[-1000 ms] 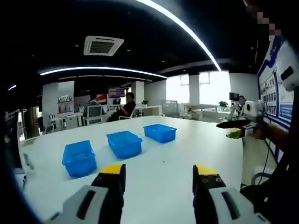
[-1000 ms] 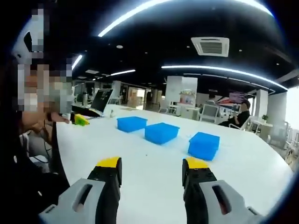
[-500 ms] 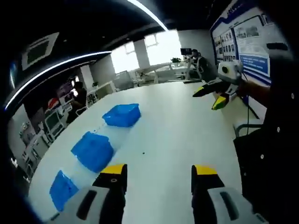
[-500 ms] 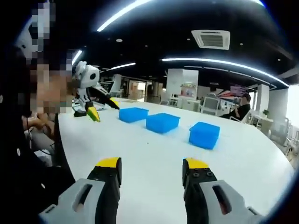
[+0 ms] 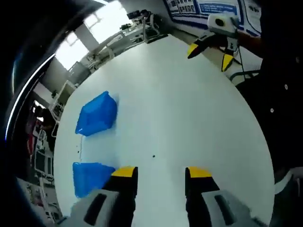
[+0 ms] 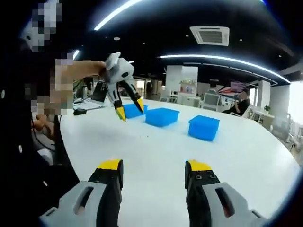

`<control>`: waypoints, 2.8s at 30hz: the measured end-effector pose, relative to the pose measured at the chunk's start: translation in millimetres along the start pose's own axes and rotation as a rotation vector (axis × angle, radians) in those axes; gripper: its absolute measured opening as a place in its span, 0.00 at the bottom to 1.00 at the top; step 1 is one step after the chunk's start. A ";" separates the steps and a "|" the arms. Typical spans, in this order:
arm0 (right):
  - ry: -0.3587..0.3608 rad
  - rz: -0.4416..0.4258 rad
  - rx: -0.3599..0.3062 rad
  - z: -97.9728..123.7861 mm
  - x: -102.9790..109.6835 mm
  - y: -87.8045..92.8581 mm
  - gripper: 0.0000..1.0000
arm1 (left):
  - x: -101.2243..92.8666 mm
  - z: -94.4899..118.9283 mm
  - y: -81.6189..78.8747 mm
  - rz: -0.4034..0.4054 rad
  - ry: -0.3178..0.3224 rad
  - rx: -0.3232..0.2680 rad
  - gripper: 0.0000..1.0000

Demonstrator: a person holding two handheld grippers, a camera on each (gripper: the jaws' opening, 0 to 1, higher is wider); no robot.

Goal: Pick up the resistors one by one and place each resistor into its matching bin, sorting the parts by color and model until every resistor is separated into the correct bin for its type

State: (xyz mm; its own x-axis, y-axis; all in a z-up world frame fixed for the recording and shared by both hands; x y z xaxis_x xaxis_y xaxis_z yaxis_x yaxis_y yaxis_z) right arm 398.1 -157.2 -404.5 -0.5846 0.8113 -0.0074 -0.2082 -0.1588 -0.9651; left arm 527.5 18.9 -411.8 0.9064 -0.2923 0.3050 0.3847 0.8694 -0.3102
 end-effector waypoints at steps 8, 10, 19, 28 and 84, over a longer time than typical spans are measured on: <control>0.029 -0.022 0.018 3.7 -7.5 8.7 0.54 | 12.7 -30.1 -10.5 -0.070 0.118 0.005 0.32; 0.037 -0.025 0.024 4.7 -9.4 10.7 0.54 | 10.1 -36.8 -9.2 -0.101 0.162 0.021 0.31; 0.052 -0.036 0.040 3.7 -12.6 15.0 0.54 | 10.5 -56.5 -1.5 -0.176 0.258 0.066 0.23; 0.057 -0.041 0.056 2.2 -12.5 18.5 0.54 | 14.7 -67.7 10.5 -0.158 0.280 0.091 0.19; 0.163 -0.027 -0.108 6.4 -9.0 -33.1 0.53 | 31.7 68.9 -54.0 0.699 -0.492 -1.036 0.05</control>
State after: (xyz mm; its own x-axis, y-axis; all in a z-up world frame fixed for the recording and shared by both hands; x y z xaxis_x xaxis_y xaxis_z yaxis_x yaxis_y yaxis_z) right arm 405.3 -162.8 -370.8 -0.4431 0.8963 -0.0148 -0.1319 -0.0815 -0.9879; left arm 523.4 -9.9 -323.3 0.8933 0.4487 0.0255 0.0224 0.0122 -0.9997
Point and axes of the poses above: the point that each gripper's makers call its tool centre point, and the gripper's own axes: z roughly backward along the fingers, x roughly to its left, y roughly out of its underside, the point moved 1 cm from there along z, roughly backward along the fingers, and after that the axes turned 5 degrees about -z, right-handed, at the moved point
